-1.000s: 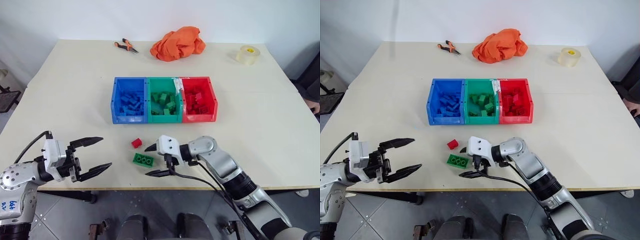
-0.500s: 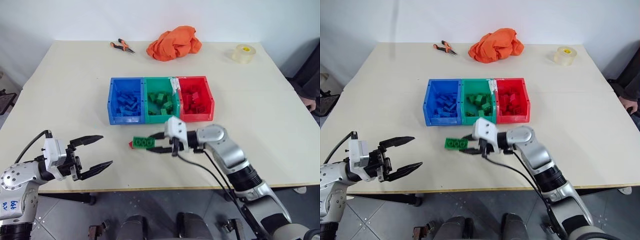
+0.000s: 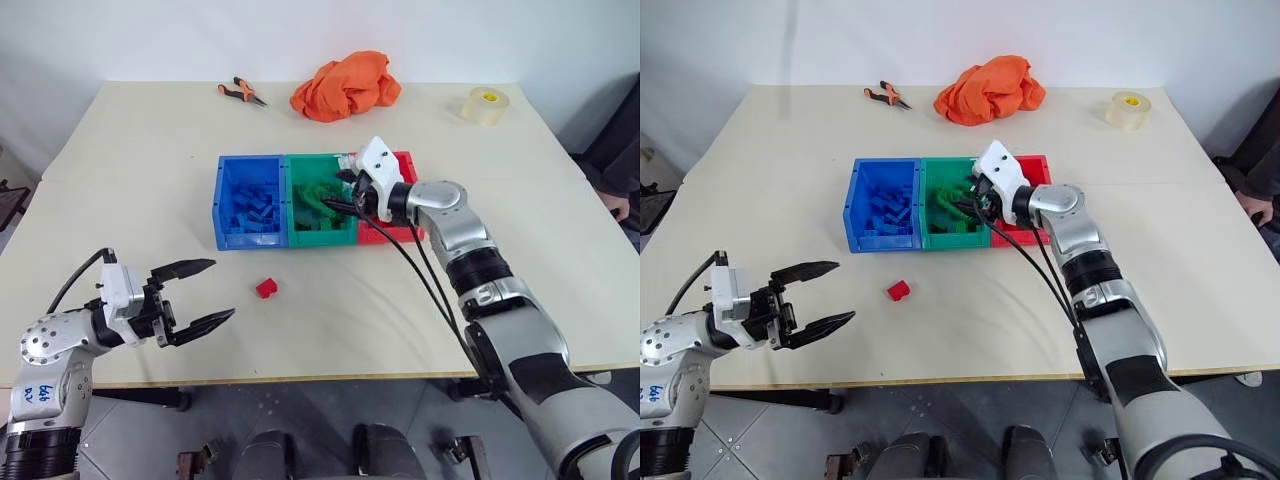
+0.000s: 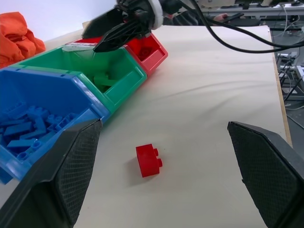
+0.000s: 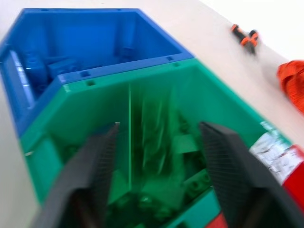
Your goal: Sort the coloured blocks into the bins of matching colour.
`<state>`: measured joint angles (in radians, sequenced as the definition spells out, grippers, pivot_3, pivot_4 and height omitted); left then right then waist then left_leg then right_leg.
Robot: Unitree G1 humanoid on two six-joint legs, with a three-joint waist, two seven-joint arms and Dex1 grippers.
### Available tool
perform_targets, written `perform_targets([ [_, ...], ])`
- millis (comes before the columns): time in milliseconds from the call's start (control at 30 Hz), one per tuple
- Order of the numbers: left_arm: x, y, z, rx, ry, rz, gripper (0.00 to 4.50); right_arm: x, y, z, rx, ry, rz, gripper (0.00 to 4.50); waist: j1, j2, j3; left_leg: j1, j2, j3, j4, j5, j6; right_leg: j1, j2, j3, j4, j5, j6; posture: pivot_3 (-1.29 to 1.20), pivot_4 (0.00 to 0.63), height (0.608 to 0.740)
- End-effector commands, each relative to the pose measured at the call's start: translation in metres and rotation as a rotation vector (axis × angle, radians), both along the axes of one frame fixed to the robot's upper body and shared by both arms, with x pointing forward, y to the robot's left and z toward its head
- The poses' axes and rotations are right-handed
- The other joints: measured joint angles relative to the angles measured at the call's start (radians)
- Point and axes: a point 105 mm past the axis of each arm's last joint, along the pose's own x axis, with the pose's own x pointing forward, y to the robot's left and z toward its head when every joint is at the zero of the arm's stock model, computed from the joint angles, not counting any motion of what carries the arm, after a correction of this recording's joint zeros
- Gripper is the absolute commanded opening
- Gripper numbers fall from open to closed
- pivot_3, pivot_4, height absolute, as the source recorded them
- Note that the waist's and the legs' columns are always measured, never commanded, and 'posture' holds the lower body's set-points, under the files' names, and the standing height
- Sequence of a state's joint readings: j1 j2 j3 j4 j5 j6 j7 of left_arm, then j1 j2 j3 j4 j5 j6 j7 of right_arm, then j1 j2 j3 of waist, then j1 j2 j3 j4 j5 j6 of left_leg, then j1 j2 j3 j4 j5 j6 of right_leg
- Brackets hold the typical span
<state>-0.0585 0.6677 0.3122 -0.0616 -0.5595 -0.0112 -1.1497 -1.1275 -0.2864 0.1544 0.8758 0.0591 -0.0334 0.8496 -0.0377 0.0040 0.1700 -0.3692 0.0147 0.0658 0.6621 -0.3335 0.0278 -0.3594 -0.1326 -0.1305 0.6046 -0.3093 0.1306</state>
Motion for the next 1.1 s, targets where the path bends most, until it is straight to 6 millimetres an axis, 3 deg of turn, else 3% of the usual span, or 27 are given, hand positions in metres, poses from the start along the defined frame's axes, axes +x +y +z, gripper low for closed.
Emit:
perform_targets([
  [33,0.001,0.000,0.003,-0.007,-0.015,0.018,4.50,0.001,-0.002,0.019,0.024,-0.073,0.010,4.10,0.000,0.000,0.000,0.000,0.000,0.000,0.000,0.000,0.000,0.000,0.000,0.000,0.000,0.000,0.000,0.00,0.150,0.740],
  [67,0.001,0.000,0.003,-0.011,-0.009,0.026,4.50,0.000,-0.004,0.020,0.022,-0.078,0.017,4.44,0.000,0.000,0.000,0.000,0.000,0.000,0.000,0.000,0.000,0.000,0.000,0.000,0.000,0.000,0.000,0.00,0.150,0.740],
  [167,0.002,0.002,0.002,-0.012,0.013,0.065,4.50,-0.013,-0.011,0.021,0.010,-0.079,0.105,4.48,0.002,0.000,0.000,0.000,0.000,0.000,0.000,0.000,0.000,0.000,0.000,0.000,0.000,0.000,0.000,0.00,0.150,0.740],
  [267,0.002,0.008,0.001,0.025,0.010,0.112,4.50,-0.037,-0.021,0.009,-0.032,-0.041,0.253,4.48,0.008,0.000,0.000,0.000,0.000,-0.002,0.000,0.000,0.000,0.001,0.000,0.001,0.000,0.000,0.000,0.00,0.150,0.740],
  [367,0.001,0.016,-0.001,0.031,0.041,0.173,4.50,-0.067,-0.040,-0.009,-0.084,0.019,0.390,4.48,0.010,0.000,0.000,0.000,0.000,-0.003,0.000,0.000,0.000,0.003,-0.001,0.001,-0.002,0.000,0.000,0.00,0.150,0.740],
  [533,-0.021,0.032,-0.008,0.065,0.127,0.211,4.50,-0.100,-0.085,-0.035,-0.151,0.144,0.483,4.48,0.009,0.001,0.001,0.000,0.000,-0.002,0.000,0.000,0.000,0.003,-0.002,0.002,-0.006,0.000,0.000,0.00,0.150,0.740],
  [700,-0.042,0.049,-0.021,0.099,0.265,0.301,4.50,-0.102,-0.105,-0.041,-0.155,0.183,0.431,4.48,0.001,0.002,0.001,0.000,0.004,0.003,-0.001,-0.001,-0.001,0.004,-0.002,0.001,-0.013,-0.001,-0.001,0.00,0.150,0.740],
  [833,-0.051,0.052,-0.023,0.091,0.338,0.317,4.50,-0.101,-0.109,-0.038,-0.142,0.181,0.418,4.48,0.008,0.002,0.001,0.000,0.004,0.002,-0.001,-0.001,-0.002,0.004,-0.003,0.003,-0.013,-0.001,-0.002,0.00,0.150,0.740],
  [933,-0.045,0.041,-0.022,0.085,0.344,0.306,4.50,-0.100,-0.106,-0.035,-0.129,0.167,0.413,4.48,0.016,0.002,0.001,0.000,0.002,-0.002,0.000,-0.001,-0.002,0.008,-0.007,0.002,-0.015,-0.001,-0.002,0.00,0.150,0.740],
  [1100,-0.012,0.009,-0.022,0.081,0.309,0.247,4.50,-0.101,-0.098,-0.026,-0.107,0.139,0.409,4.48,0.034,0.003,0.001,0.000,-0.001,-0.003,0.000,-0.001,0.000,0.008,-0.011,0.002,-0.014,-0.001,-0.002,0.00,0.150,0.740],
])
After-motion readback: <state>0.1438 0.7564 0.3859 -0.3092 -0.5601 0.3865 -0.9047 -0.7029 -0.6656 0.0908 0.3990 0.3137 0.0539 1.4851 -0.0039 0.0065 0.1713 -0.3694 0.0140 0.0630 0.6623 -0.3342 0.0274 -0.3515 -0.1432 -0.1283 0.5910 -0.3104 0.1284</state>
